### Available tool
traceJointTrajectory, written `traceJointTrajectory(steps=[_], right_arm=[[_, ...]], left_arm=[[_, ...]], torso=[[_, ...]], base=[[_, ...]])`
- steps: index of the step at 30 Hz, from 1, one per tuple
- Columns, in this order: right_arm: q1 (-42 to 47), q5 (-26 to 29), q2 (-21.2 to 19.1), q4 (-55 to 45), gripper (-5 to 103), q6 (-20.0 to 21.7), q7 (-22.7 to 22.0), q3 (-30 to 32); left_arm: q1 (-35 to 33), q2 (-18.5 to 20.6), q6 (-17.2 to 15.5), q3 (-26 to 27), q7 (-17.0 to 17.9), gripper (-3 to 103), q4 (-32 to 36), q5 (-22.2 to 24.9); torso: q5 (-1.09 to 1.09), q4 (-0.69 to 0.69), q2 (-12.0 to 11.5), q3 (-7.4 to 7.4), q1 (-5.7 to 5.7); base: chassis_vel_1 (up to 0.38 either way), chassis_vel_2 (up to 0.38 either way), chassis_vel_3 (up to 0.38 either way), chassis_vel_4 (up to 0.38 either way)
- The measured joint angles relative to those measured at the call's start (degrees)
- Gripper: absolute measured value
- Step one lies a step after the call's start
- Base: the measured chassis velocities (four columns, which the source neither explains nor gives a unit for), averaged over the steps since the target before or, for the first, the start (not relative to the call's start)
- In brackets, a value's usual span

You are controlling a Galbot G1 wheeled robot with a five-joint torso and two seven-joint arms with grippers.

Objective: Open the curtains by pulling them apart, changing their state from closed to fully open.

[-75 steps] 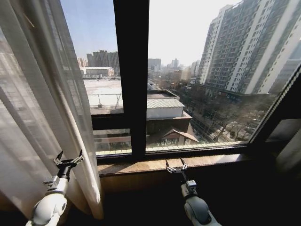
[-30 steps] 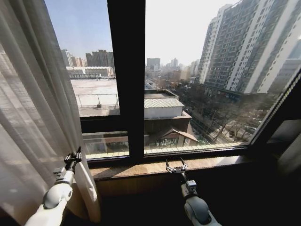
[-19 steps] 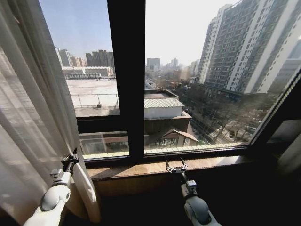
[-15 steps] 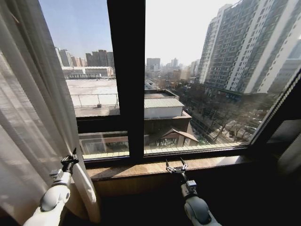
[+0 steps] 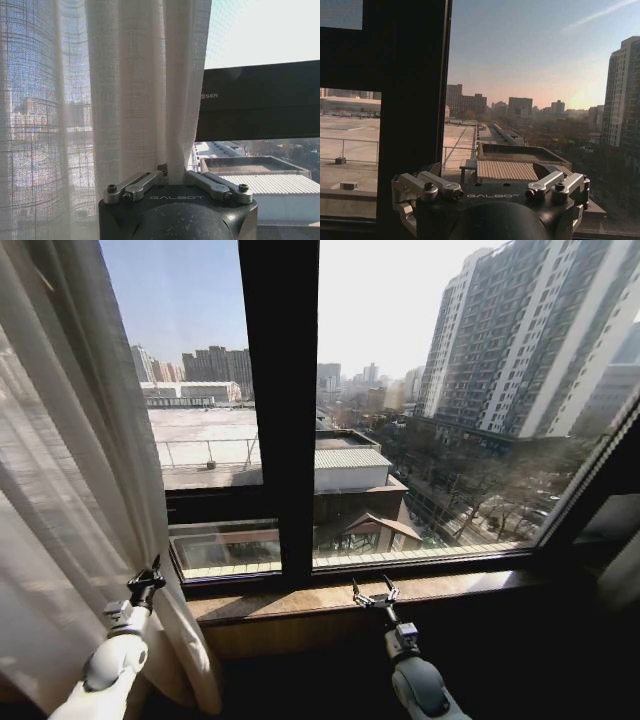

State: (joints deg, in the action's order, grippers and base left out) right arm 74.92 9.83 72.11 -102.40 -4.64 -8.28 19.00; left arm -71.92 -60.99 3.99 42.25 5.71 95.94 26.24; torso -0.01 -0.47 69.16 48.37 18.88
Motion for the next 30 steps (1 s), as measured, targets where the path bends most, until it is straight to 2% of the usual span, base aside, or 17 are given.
traceJointTrajectory(steps=[11,30], right_arm=[[0.0,0.0,0.0,0.0,100,0.0,0.0,0.0],[0.0,0.0,0.0,0.0,100,0.0,0.0,-0.01]], left_arm=[[-0.59,-0.59,0.07,0.44,0.24,0,0.56,-0.26],[-1.51,-1.13,0.67,1.43,0.53,0,0.41,-0.72]], torso=[[-0.02,0.0,0.0,0.0,0.01],[-0.02,0.0,0.0,0.0,-0.01]], base=[[0.319,0.261,-0.32,-0.257],[0.41,0.316,-0.406,-0.32]])
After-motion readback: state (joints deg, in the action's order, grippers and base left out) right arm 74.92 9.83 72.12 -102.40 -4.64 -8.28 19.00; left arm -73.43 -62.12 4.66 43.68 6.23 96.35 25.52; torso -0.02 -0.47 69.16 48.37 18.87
